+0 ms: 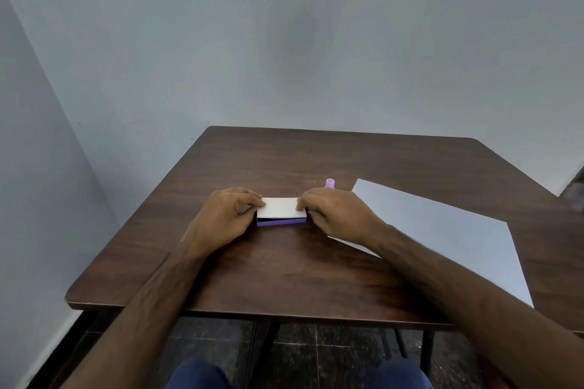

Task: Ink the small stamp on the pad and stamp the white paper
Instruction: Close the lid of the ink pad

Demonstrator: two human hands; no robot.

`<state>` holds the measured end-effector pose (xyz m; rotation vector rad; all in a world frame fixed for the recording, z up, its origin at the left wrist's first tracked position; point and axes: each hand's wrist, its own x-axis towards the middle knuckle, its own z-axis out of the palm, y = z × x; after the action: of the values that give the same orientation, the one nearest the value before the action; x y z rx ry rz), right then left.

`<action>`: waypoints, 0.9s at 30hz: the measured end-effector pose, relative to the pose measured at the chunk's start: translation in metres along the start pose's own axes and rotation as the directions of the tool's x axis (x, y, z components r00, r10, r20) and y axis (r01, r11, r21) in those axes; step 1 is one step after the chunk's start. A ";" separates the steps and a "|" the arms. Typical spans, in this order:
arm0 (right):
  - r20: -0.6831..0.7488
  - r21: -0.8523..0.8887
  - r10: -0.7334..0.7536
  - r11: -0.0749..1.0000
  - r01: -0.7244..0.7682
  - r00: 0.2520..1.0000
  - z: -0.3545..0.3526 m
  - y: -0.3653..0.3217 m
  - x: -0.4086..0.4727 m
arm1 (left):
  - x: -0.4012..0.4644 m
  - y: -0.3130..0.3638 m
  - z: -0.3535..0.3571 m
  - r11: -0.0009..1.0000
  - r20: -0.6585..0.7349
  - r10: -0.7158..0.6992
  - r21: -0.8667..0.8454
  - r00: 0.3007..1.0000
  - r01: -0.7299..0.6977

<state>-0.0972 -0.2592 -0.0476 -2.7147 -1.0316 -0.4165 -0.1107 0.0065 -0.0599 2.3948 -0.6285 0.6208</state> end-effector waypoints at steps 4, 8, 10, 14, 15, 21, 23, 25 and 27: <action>0.036 0.071 -0.039 0.997 0.036 0.999 -0.006 0.002 0.005 | -0.001 0.000 -0.003 1.000 0.027 -0.002 -0.021 1.000 0.003; 0.125 0.209 -0.035 0.978 0.008 0.992 -0.009 0.002 0.016 | 0.000 -0.002 -0.003 1.000 0.094 -0.013 0.001 0.995 0.013; 0.163 0.227 -0.035 0.974 -0.003 0.986 -0.010 0.001 0.020 | 0.000 -0.004 -0.001 1.000 0.103 -0.022 0.002 0.994 0.022; 0.205 0.205 -0.029 0.979 -0.014 0.978 -0.011 0.000 0.023 | 0.000 -0.006 0.001 0.999 0.165 -0.033 -0.003 0.986 0.034; 0.207 0.204 -0.024 0.979 -0.019 0.978 -0.011 0.000 0.023 | 0.001 -0.007 0.002 1.000 0.168 -0.028 -0.003 0.985 0.029; 0.220 0.216 -0.016 0.976 -0.033 0.975 -0.011 0.000 0.024 | 0.003 -0.008 0.001 1.000 0.179 -0.022 -0.005 0.984 0.023; 0.240 0.211 -0.024 0.977 -0.028 0.970 -0.012 0.000 0.026 | 0.003 -0.008 0.000 1.000 0.190 -0.016 -0.003 0.982 0.017; 0.262 0.205 -0.029 0.978 -0.026 0.965 -0.012 0.000 0.028 | 0.002 -0.009 0.001 1.000 0.194 -0.007 -0.004 0.981 0.008; 0.277 0.193 -0.035 0.981 -0.020 0.960 -0.013 0.001 0.029 | 0.003 -0.010 0.001 1.000 0.198 0.006 0.004 0.980 -0.007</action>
<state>-0.0785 -0.2459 -0.0259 -2.6414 -1.0866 0.0693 -0.1029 0.0122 -0.0632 2.4794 -0.7188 0.3890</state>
